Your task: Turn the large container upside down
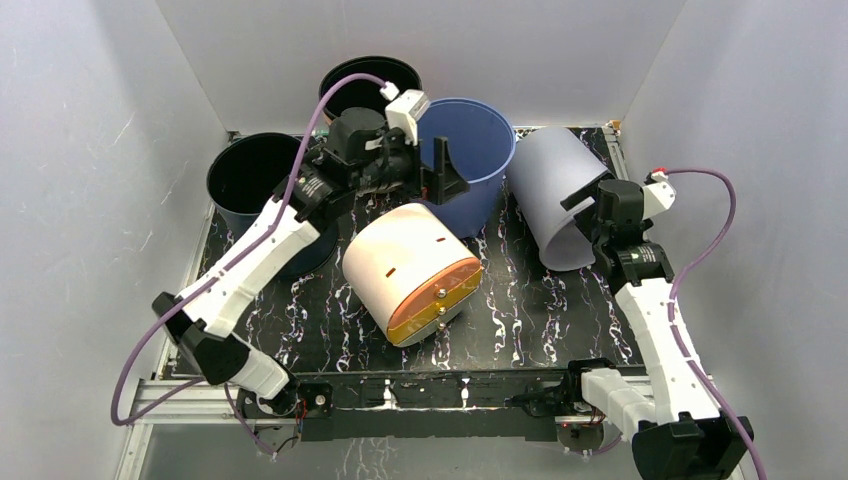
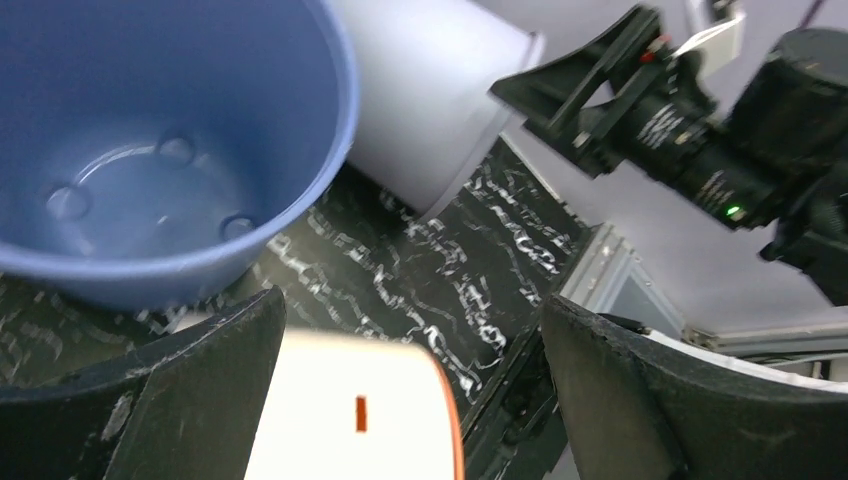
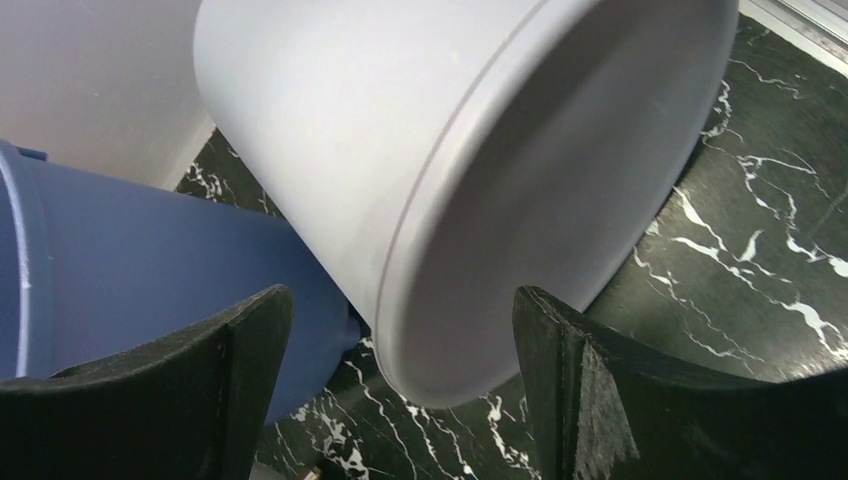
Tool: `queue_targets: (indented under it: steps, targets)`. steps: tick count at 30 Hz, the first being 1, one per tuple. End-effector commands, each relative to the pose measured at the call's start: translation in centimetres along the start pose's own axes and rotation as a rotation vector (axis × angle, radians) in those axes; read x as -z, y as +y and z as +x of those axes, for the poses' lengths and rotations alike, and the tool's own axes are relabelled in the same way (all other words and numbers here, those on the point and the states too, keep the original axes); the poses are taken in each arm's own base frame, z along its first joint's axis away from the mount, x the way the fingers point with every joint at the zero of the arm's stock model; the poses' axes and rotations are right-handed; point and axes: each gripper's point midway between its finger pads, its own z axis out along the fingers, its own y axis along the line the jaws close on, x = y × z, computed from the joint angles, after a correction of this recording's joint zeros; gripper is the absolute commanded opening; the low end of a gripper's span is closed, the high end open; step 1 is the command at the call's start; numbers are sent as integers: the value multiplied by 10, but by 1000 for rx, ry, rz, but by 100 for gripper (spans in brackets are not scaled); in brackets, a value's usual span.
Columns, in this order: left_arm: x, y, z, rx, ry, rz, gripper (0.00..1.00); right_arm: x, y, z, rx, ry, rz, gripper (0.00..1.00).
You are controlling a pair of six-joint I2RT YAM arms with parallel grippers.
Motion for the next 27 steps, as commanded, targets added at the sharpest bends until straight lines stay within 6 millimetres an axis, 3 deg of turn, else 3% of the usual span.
queue_targets:
  steps: [1,5,10,15,19,23,27]
  targets:
    - [-14,-51,-14,-43,8,187,98,9,-7,-6,-2,-26,8,79]
    - [-43,-66,15,-48,143,234,98,11,-6,-8,8,-32,3,80]
    - [-65,-69,47,-60,265,257,98,0,-7,-8,50,-37,19,80]
    - [-98,-83,46,-31,237,332,98,-14,1,-2,85,-18,-9,78]
    - [-127,-93,47,-41,197,367,98,-27,-3,9,103,5,2,75]
    - [-155,-77,48,-87,154,301,98,-36,-10,13,102,1,10,67]
    - [-177,-48,51,-155,116,181,98,-43,-14,9,97,-11,11,57]
